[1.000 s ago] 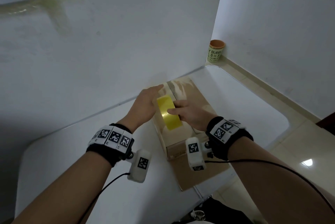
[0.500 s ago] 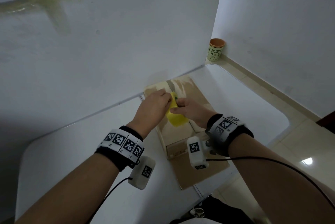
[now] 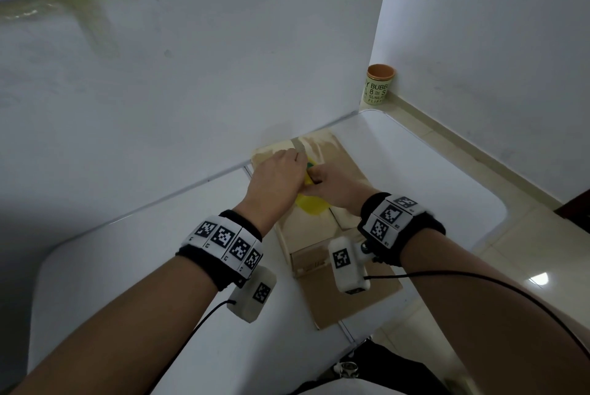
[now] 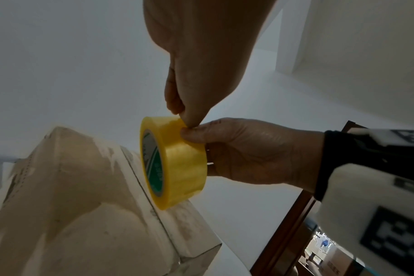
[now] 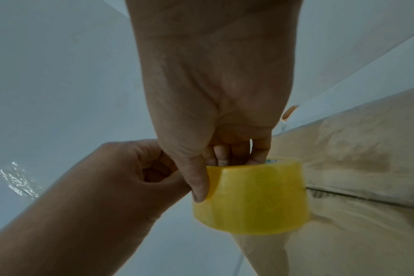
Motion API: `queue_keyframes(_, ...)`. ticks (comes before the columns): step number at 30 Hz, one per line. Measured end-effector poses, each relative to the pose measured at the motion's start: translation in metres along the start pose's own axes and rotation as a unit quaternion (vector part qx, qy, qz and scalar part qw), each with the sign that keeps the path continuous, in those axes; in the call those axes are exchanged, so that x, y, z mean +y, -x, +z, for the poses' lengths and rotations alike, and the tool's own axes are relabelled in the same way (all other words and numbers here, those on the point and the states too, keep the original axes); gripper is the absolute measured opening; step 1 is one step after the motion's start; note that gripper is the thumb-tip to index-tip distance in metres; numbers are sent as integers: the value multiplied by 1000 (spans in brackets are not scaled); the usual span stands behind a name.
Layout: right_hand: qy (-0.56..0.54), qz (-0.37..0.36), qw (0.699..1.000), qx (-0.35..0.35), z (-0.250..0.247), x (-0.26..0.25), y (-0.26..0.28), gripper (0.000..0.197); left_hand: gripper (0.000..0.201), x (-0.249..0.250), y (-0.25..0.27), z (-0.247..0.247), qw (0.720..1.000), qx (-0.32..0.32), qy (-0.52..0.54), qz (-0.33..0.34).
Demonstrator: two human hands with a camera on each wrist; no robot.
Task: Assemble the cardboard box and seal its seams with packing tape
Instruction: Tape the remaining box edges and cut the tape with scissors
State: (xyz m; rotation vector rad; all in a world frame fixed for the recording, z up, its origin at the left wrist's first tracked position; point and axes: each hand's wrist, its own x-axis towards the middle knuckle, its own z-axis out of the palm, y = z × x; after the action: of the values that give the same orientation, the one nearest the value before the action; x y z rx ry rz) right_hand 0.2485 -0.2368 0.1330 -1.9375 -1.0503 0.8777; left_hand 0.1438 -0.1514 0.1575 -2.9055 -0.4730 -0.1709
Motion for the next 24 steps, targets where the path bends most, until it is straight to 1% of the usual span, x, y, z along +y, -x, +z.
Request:
queue_keyframes(2,-4,-2,1000,-9,-1,2,0,34,16,0,-2,0,1000,23,-17,6)
queue_keyframes(4,-2,2,1000,-17,-3,4,2,31,11,-3,-3,2,999,17,19,23)
queue_keyframes(6,-4,10,999,-32,-6,7,3,27,9,-11,-4,6,996,18,63,56)
queue_keyframes(8,-4,16,999,-39,-8,8,5,39,5,-17,-1,7,989,25,113,97)
queue_keyframes(10,-7,16,999,-48,-10,6,7,51,8,-24,0,9,978,33,169,118)
queue_keyframes(12,-8,22,998,-63,-11,5,9,49,10,-28,3,11,967,25,232,104)
queue_keyframes(15,-7,33,996,-85,-12,8,8,33,11,-35,6,16,935,-11,351,48)
queue_keyframes(18,13,26,996,-83,-12,2,10,18,10,-41,8,19,912,-57,407,18)
queue_keyframes(20,31,23,996,-81,-12,-2,12,21,10,-44,8,19,895,-78,439,3)
queue_keyframes(22,57,31,995,-79,-10,-4,12,31,7,-47,9,17,876,-76,476,-26)
queue_keyframes(23,63,35,995,-75,-9,-4,12,36,6,-47,9,15,872,-72,483,-34)
queue_keyframes(24,62,39,995,-69,-8,-4,11,38,6,-47,9,15,876,-71,476,-38)
